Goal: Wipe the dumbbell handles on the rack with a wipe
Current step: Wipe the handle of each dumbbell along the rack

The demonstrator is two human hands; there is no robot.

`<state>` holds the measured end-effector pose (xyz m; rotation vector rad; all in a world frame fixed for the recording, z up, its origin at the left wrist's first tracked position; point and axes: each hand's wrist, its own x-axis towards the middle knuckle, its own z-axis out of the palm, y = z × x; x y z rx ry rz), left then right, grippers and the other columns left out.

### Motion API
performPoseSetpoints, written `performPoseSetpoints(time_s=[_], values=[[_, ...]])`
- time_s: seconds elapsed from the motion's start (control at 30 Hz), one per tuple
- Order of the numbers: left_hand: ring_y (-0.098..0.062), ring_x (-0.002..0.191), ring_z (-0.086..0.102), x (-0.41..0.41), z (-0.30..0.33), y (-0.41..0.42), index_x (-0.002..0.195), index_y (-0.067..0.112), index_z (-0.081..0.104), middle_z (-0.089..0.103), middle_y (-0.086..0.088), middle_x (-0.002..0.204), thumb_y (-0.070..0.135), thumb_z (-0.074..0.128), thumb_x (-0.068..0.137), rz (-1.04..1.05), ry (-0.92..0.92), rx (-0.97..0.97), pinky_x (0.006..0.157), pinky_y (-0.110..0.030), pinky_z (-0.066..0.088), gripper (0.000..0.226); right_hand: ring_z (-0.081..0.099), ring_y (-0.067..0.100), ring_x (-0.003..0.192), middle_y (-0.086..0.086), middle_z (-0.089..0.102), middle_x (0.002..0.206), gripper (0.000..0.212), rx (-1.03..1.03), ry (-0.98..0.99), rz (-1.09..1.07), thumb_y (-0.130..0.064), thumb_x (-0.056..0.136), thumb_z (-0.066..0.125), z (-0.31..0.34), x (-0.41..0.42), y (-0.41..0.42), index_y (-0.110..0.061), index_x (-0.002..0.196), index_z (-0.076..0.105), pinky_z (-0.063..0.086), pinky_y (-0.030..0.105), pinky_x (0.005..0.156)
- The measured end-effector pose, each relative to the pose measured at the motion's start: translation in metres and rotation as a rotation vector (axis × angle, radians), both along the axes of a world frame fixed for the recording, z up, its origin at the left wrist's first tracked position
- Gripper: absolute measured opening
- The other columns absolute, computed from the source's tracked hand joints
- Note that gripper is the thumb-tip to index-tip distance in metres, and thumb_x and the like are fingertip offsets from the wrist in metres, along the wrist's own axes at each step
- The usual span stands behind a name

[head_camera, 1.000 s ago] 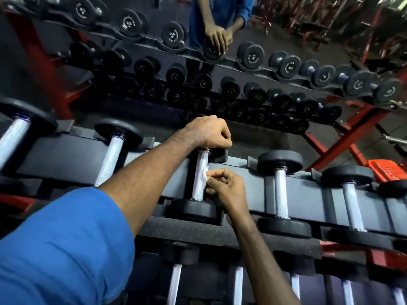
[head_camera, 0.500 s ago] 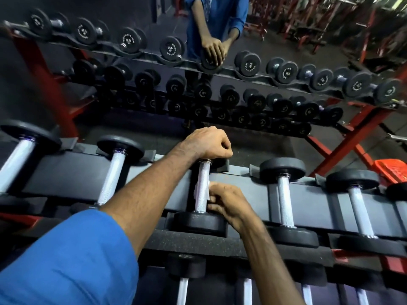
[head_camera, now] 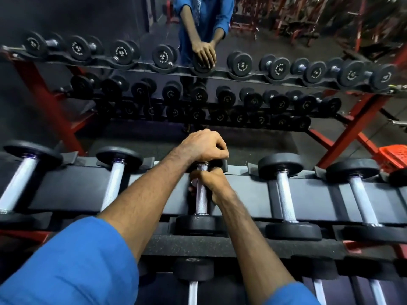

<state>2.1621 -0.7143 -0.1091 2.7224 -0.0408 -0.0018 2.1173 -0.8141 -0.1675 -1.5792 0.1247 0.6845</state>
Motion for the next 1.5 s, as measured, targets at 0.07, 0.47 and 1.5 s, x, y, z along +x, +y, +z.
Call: performPoseSetpoints(time_s=[0.07, 0.47, 1.5], values=[[-0.015, 0.089, 0.068, 0.002, -0.002, 0.001, 0.098, 0.048, 0.082, 0.078, 0.013, 0.096, 0.051, 0.067, 0.08, 0.002, 0.008, 0.005, 0.077, -0.028, 0.047, 0.023, 0.068, 0.033, 0.058, 0.019, 0.065, 0.068, 0.009, -0.014, 0.01, 0.015, -0.006, 0.08, 0.07, -0.005, -0.006, -0.006, 0.001, 0.082, 0.066, 0.058, 0.04, 0.054], [-0.016, 0.091, 0.069, 0.005, -0.004, 0.0, 0.095, 0.053, 0.08, 0.078, 0.014, 0.094, 0.055, 0.068, 0.077, 0.02, 0.034, 0.001, 0.077, -0.03, 0.05, 0.022, 0.073, 0.029, 0.066, 0.017, 0.074, 0.076, 0.01, 0.038, 0.108, 0.003, -0.003, 0.085, 0.075, -0.005, -0.006, -0.022, 0.003, 0.092, 0.073, 0.063, 0.043, 0.075], [-0.017, 0.095, 0.071, 0.002, -0.001, -0.001, 0.097, 0.048, 0.082, 0.079, 0.012, 0.097, 0.052, 0.068, 0.08, 0.014, 0.001, 0.019, 0.076, -0.027, 0.043, 0.022, 0.059, 0.008, 0.052, 0.003, 0.07, 0.07, 0.009, 0.104, -0.003, 0.066, -0.017, 0.092, 0.076, 0.0, -0.02, -0.047, -0.013, 0.086, 0.07, 0.049, 0.022, 0.059]])
